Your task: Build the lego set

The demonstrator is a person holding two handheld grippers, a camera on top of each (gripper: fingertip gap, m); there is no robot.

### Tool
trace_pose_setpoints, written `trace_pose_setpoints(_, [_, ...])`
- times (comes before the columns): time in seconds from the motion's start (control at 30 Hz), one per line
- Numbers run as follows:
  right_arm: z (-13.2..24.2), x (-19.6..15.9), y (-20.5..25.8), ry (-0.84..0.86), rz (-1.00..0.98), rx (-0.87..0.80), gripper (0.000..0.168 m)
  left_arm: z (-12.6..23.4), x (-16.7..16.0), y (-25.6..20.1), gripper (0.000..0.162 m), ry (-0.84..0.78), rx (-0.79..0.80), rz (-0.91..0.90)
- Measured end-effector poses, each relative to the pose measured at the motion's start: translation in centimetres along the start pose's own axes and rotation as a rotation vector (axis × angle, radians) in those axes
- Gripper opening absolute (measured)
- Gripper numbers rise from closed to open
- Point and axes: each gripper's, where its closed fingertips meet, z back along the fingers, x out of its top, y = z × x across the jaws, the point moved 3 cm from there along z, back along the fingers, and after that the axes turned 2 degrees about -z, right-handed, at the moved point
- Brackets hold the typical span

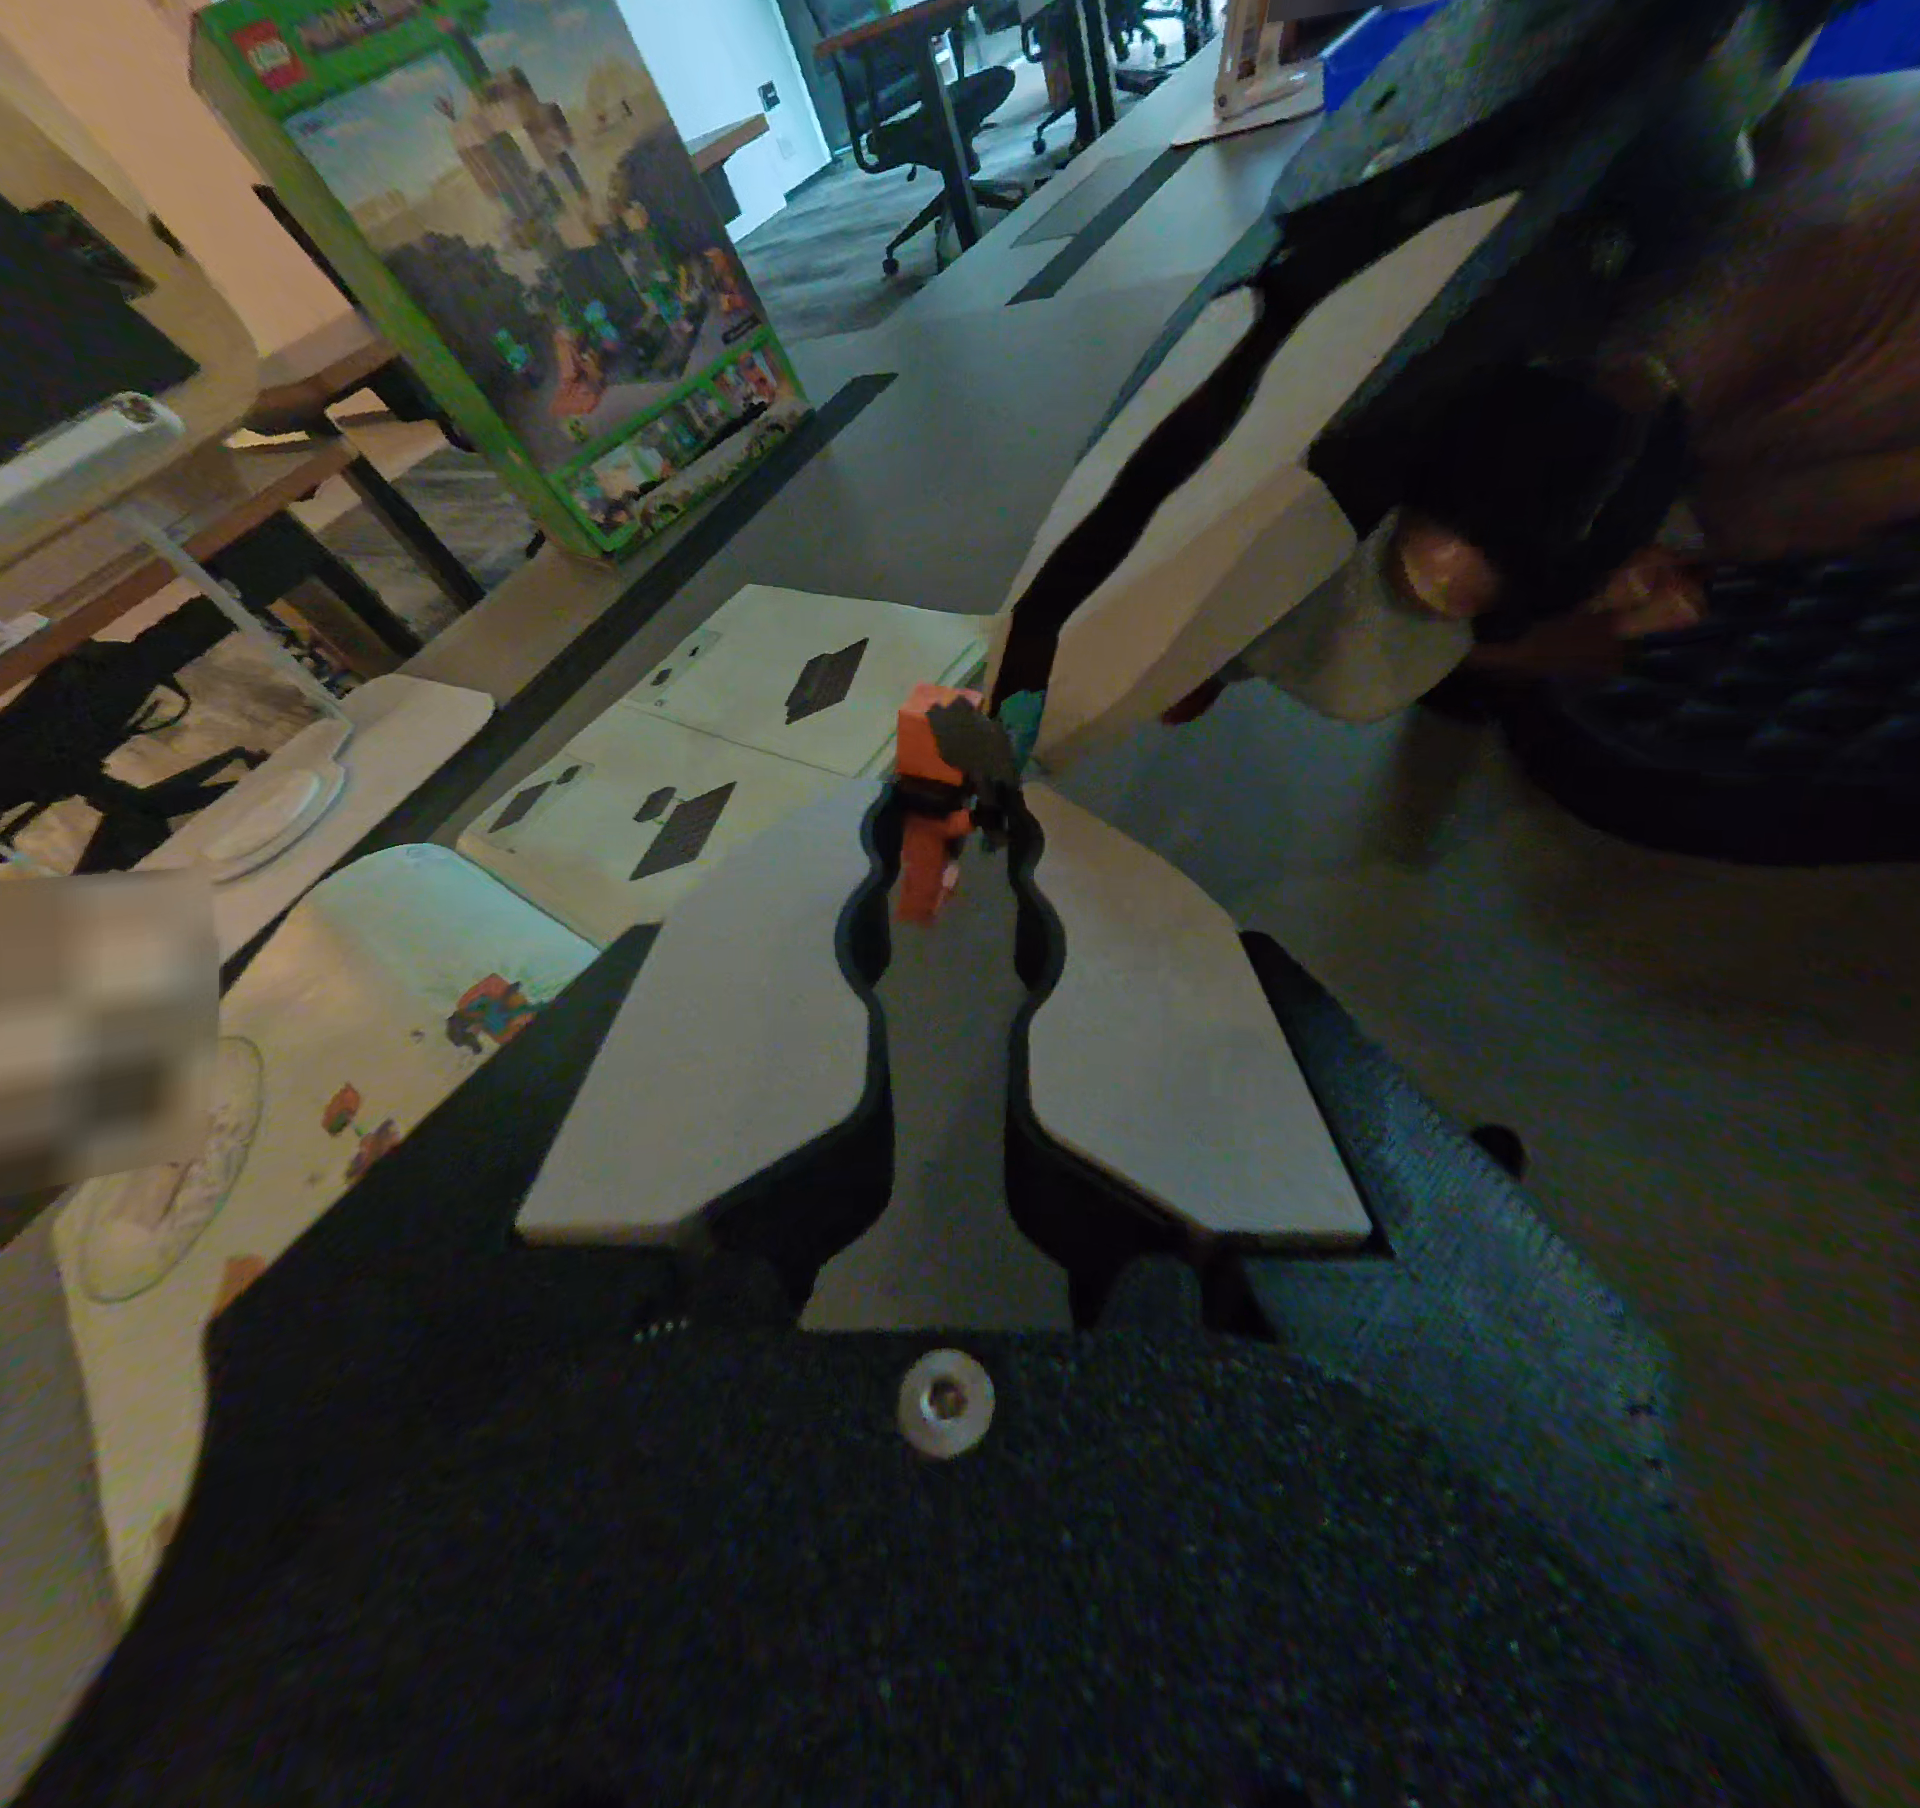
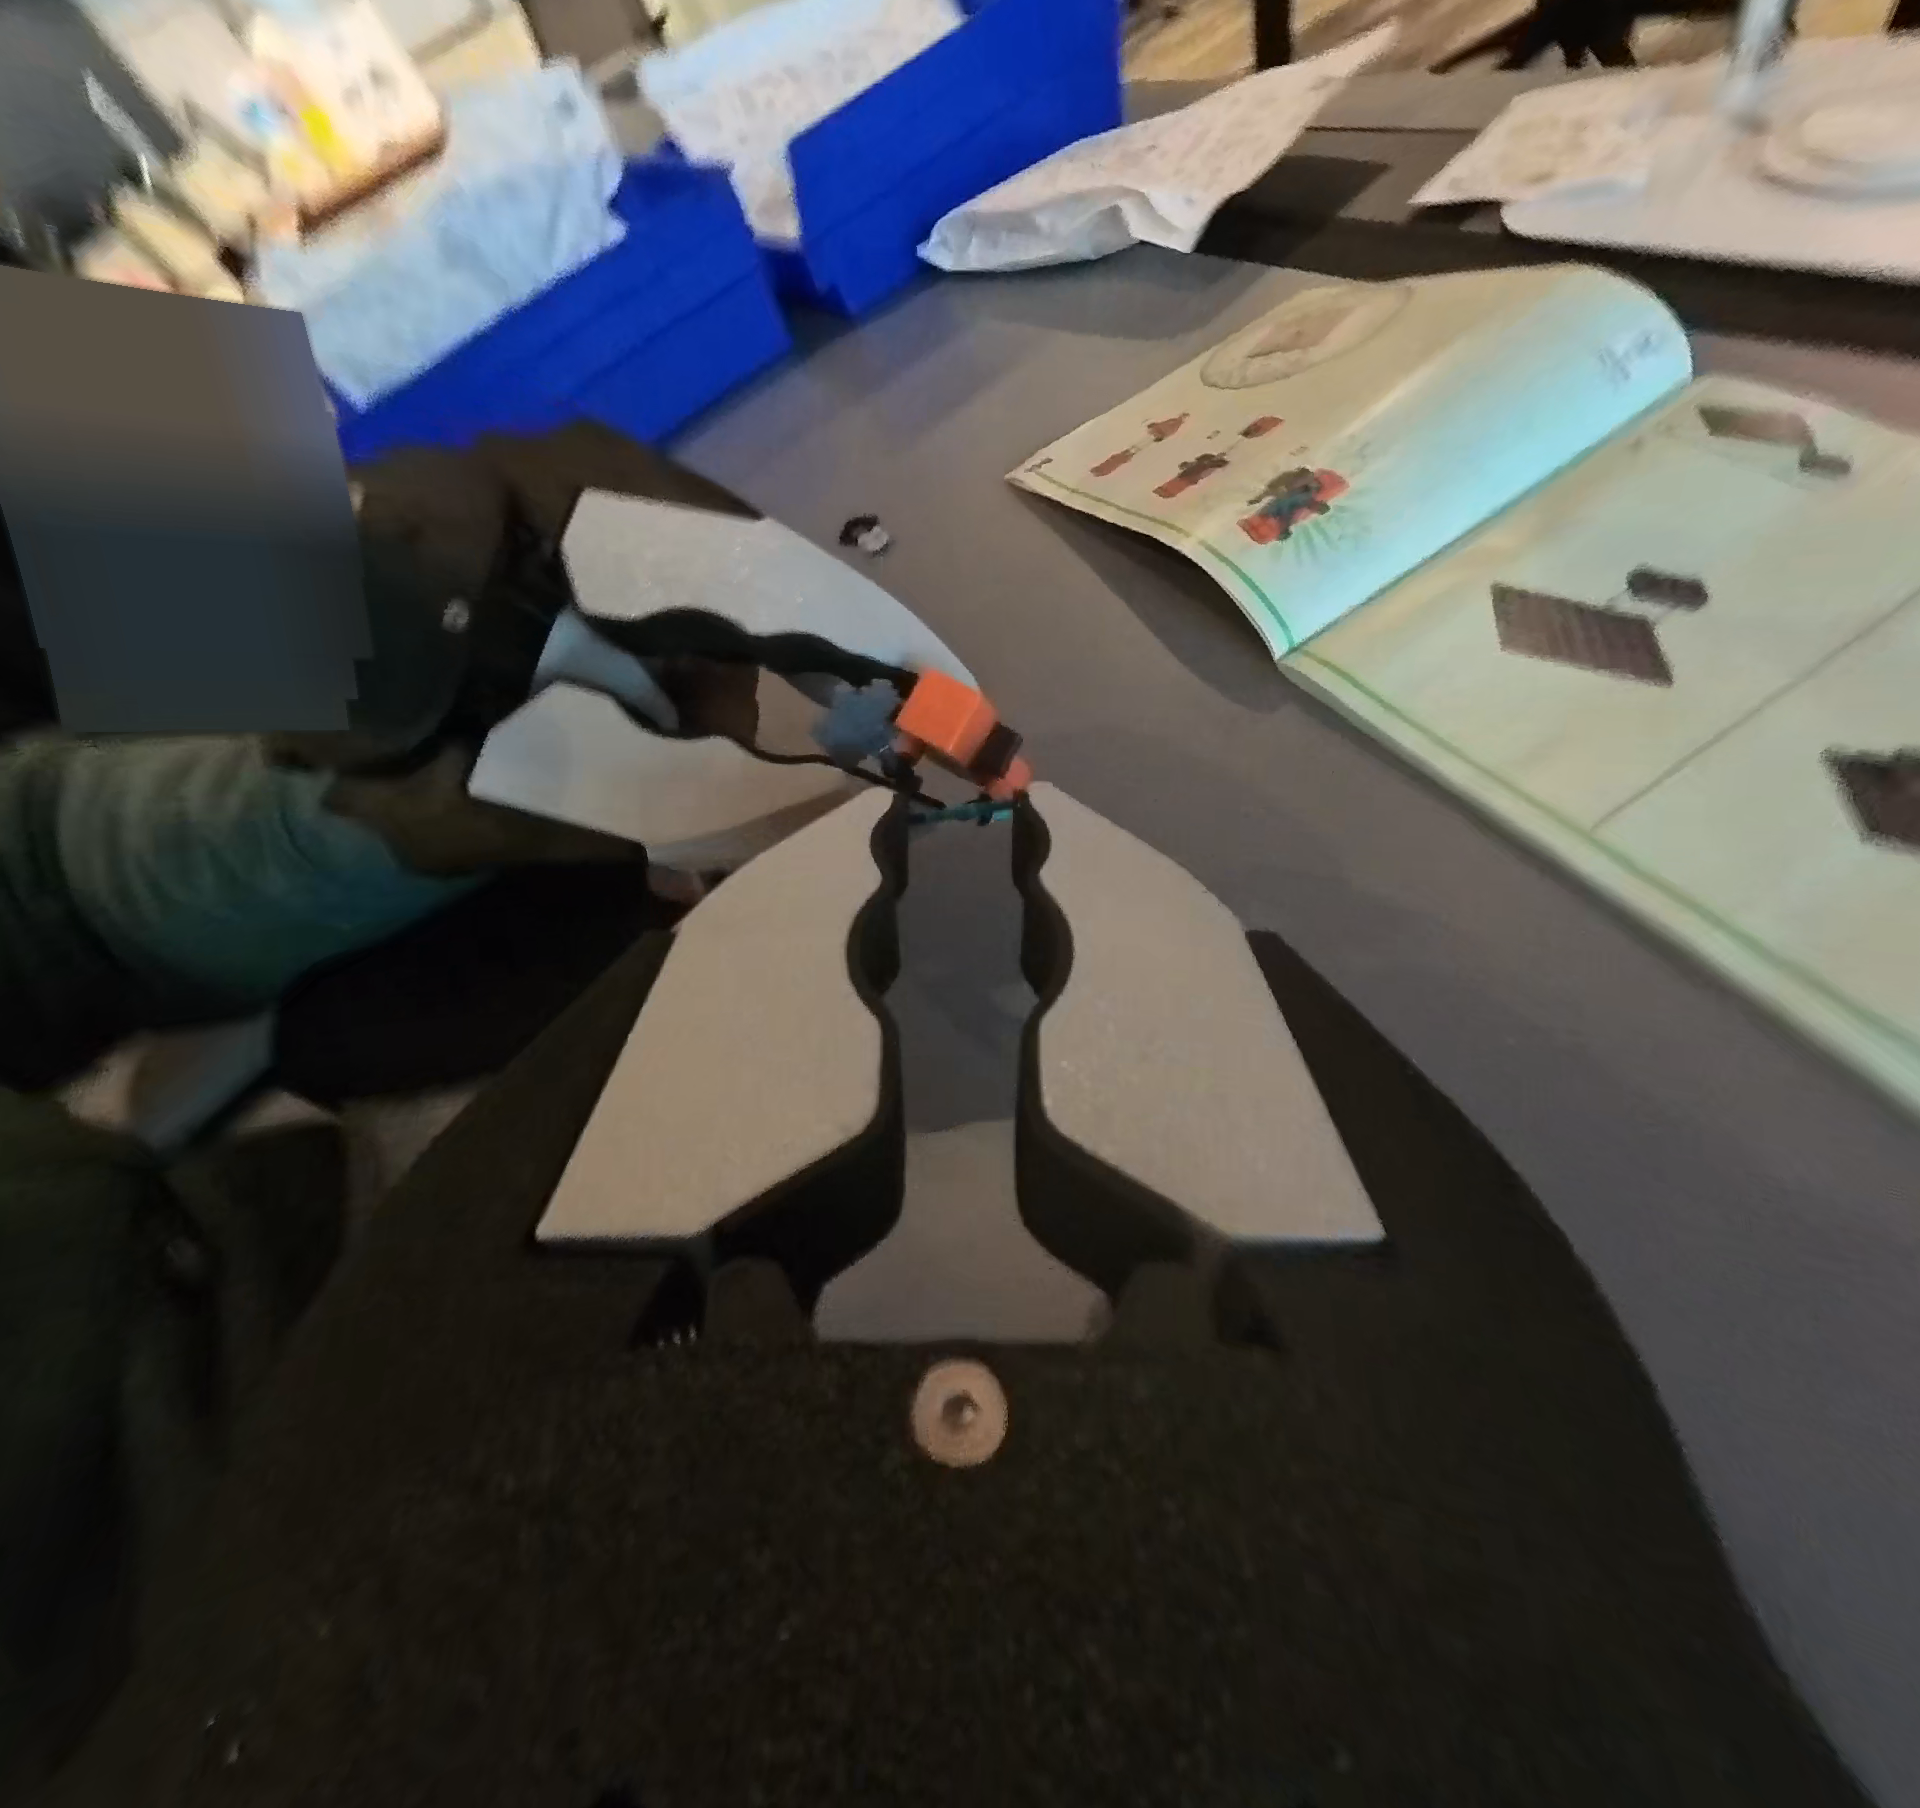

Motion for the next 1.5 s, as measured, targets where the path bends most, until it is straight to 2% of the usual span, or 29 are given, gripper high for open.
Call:
trace_pose_setpoints(0.3, [0.9, -0.2, 0.6, 0.233, 0.449, 0.106, 0.019, 0.0, 0.2, -1.0, 0.020, -0.037, -0.142, 0.107])
trace_pose_setpoints(0.53, [1.2, -0.5, 1.0, 0.375, 0.627, 0.160, 0.019, 0.0, 0.2, -1.5, 0.020, -0.052, -0.243, 0.200])
trace_pose_setpoints(0.9, [1.5, 0.4, 1.1, 0.348, 0.582, 0.151, 0.021, 0.2, 0.4, -0.9, 0.020, -0.068, -0.215, 0.210])
trace_pose_setpoints(1.03, [2.8, 1.7, 0.9, 0.220, 0.508, 0.192, 0.029, 0.5, 0.7, -0.3, 0.019, -0.090, -0.207, 0.234])
trace_pose_setpoints(1.13, [3.2, 1.2, -0.1, 0.107, 0.458, 0.223, 0.032, 0.7, 1.0, -0.1, 0.019, -0.116, -0.223, 0.276])
trace_pose_setpoints(1.33, [1.5, -0.7, -0.4, -0.022, 0.375, 0.281, 0.033, 1.2, 2.1, -0.2, 0.019, -0.205, -0.319, 0.402])
trace_pose_setpoints(1.5, [0.0, -0.3, 0.2, -0.059, 0.393, 0.316, 0.029, 1.3, 2.2, -0.4, 0.019, -0.219, -0.354, 0.429])
